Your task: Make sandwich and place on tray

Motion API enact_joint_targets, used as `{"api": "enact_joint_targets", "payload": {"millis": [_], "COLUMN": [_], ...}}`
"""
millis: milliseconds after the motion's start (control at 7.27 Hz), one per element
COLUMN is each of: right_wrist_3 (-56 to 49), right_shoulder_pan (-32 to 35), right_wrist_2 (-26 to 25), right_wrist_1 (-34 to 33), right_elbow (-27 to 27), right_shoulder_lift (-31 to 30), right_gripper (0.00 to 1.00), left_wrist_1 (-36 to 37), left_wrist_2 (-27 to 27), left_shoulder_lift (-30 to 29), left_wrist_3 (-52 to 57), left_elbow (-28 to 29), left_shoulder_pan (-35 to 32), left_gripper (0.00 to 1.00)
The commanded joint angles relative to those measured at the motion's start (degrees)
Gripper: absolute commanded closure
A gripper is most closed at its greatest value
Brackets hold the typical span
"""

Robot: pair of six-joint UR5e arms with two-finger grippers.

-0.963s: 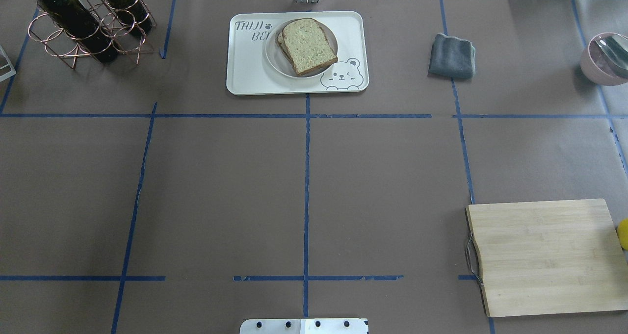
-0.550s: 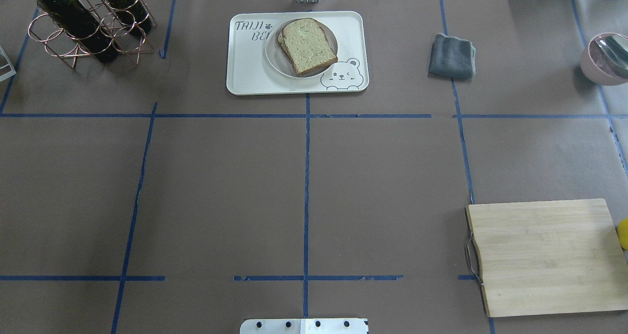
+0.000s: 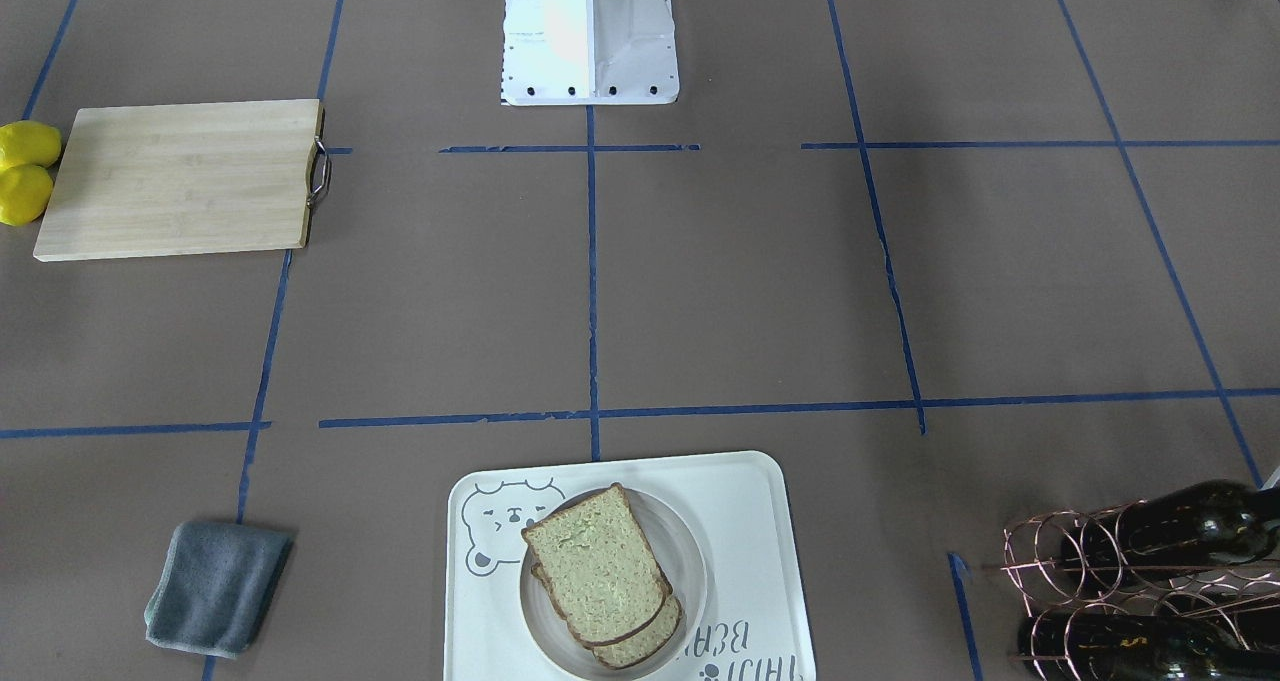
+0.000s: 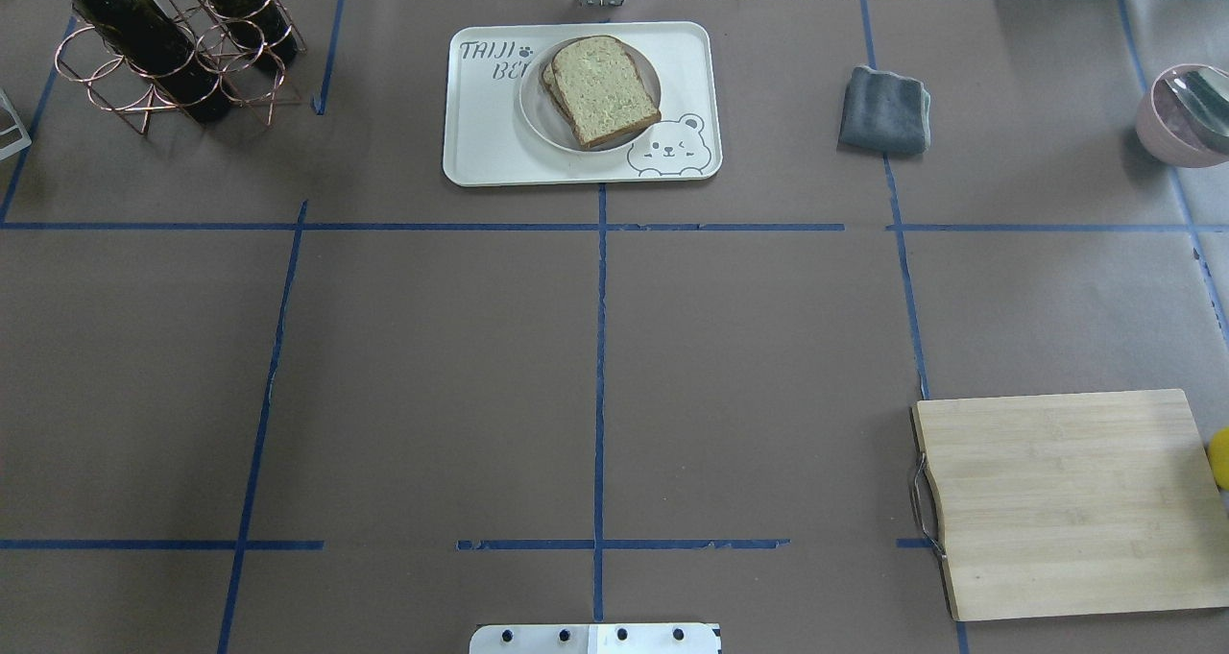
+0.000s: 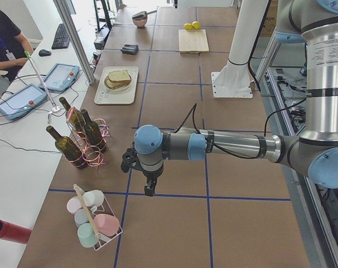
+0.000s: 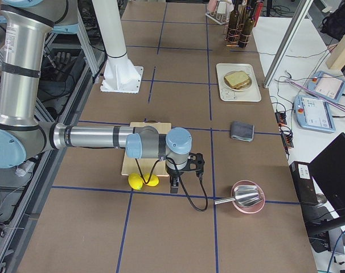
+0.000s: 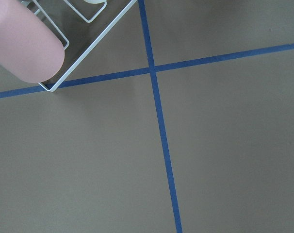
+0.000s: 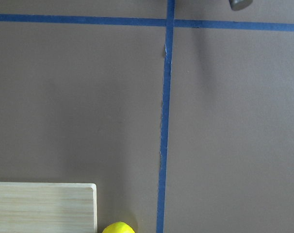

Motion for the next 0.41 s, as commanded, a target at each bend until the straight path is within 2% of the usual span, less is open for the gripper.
{"api": "enact_joint_targets", "payload": {"millis": [0,275], "right_wrist_3": [2.5,3.5], "right_shoulder_pan": [0.0,0.0], "right_wrist_2": [0.0,0.2], "right_wrist_1": [0.2,0.3], "right_elbow": [0.3,1.4], "right_shoulder_lift": [0.2,0.2], "right_gripper": [0.00,0.00], "left_wrist_1": [0.0,0.4], "left_wrist_2": [0.0,0.0], "left_shoulder_lift": [0.0,-0.6], "left_wrist_3": [0.0,0.0], "left_elbow": [0.3,0.1], "left_shoulder_pan": [0.0,0.1], "left_gripper": [0.00,0.00]}}
